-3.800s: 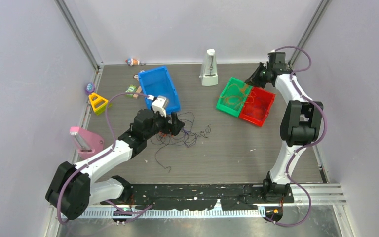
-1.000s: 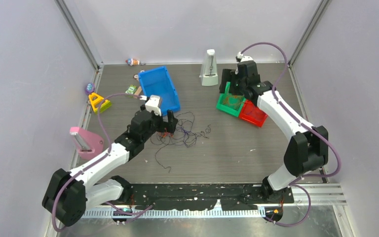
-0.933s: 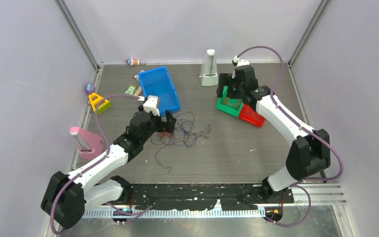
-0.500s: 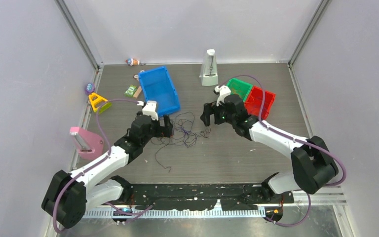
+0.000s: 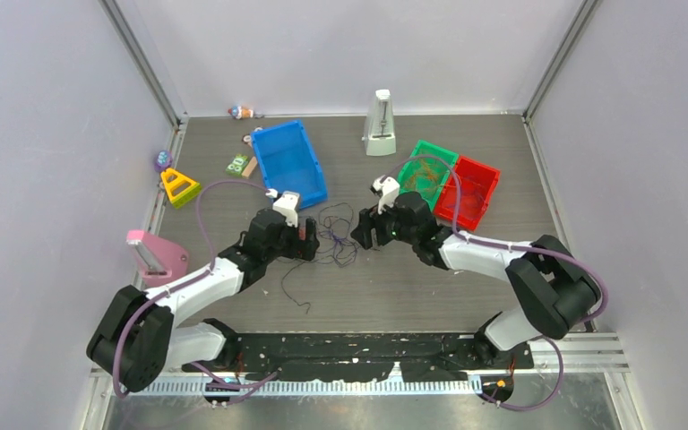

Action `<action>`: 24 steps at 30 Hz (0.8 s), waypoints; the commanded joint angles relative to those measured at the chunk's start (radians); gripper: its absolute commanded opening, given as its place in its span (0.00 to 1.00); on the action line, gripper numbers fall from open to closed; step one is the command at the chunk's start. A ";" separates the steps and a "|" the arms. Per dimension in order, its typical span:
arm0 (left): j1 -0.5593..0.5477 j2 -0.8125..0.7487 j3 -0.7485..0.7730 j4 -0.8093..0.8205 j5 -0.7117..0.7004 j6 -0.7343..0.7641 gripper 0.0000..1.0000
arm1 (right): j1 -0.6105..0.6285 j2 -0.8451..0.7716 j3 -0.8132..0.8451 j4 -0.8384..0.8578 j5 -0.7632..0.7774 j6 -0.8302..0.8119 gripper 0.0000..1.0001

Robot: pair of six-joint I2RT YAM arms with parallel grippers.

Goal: Untangle the cables
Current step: Untie the cable.

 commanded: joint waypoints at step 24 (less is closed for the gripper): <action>-0.041 -0.058 -0.001 0.119 0.138 0.071 0.84 | 0.010 -0.094 -0.132 0.038 0.061 0.031 0.08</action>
